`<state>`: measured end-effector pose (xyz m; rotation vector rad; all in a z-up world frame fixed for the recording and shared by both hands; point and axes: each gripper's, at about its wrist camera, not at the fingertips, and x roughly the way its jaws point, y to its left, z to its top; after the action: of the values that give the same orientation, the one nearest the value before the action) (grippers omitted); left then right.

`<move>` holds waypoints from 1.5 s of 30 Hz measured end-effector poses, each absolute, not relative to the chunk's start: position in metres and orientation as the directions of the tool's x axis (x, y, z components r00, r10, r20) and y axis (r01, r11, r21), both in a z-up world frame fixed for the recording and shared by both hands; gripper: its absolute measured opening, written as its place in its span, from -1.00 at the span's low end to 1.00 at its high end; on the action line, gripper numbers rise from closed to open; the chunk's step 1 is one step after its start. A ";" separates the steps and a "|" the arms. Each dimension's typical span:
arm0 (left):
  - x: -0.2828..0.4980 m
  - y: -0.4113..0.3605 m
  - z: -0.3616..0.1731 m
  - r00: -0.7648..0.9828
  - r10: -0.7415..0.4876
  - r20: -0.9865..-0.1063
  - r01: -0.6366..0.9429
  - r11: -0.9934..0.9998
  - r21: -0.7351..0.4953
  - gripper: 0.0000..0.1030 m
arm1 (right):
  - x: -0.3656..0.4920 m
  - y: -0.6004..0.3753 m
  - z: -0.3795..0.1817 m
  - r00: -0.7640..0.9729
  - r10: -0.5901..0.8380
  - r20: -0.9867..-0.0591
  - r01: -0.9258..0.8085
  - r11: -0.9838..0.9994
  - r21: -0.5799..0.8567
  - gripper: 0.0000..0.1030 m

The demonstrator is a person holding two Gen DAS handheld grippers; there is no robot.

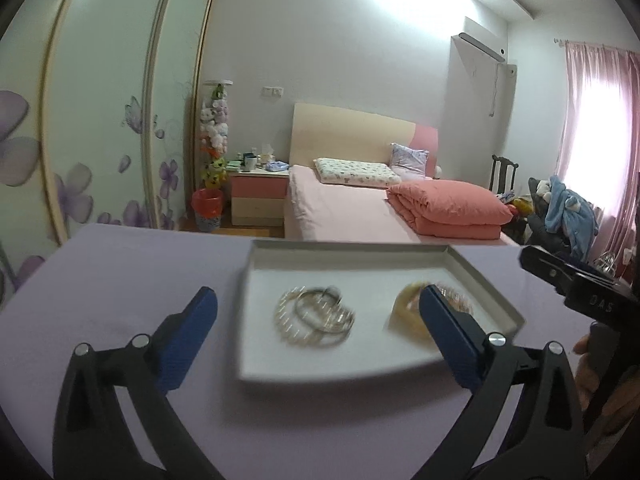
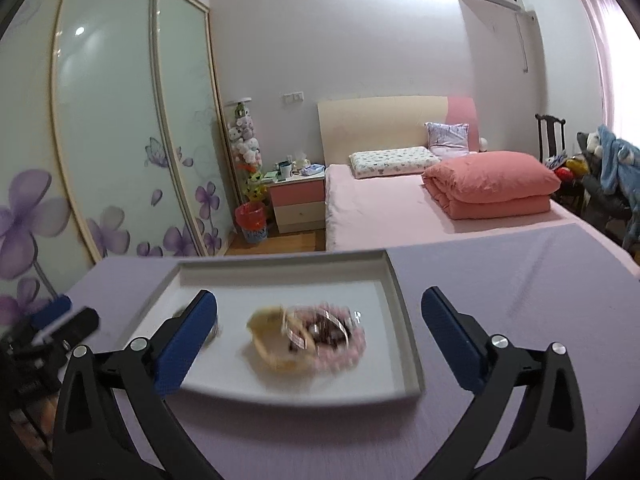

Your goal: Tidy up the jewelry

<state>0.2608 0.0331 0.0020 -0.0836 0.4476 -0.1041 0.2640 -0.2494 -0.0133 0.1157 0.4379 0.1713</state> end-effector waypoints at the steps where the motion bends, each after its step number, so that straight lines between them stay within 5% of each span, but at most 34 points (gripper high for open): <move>1: 0.250 0.034 0.003 0.898 -0.109 -0.427 0.076 0.993 -0.095 0.92 | 0.255 -0.250 -0.015 0.890 0.188 -0.414 -0.141 0.980 0.143 0.97; 17: 0.109 0.058 -0.003 0.919 -0.064 -0.388 0.019 0.993 -0.118 0.92 | 0.141 -0.239 -0.027 0.897 0.195 -0.397 -0.163 0.980 0.113 0.97; 45: 0.105 0.044 0.002 0.912 -0.083 -0.402 0.041 0.993 -0.112 0.92 | 0.118 -0.232 -0.035 0.900 0.207 -0.384 -0.177 0.978 0.113 0.97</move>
<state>0.1049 0.0442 0.0024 -0.1023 0.4188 -0.0642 0.1180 -0.2315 -0.0352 0.0755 0.4054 0.1993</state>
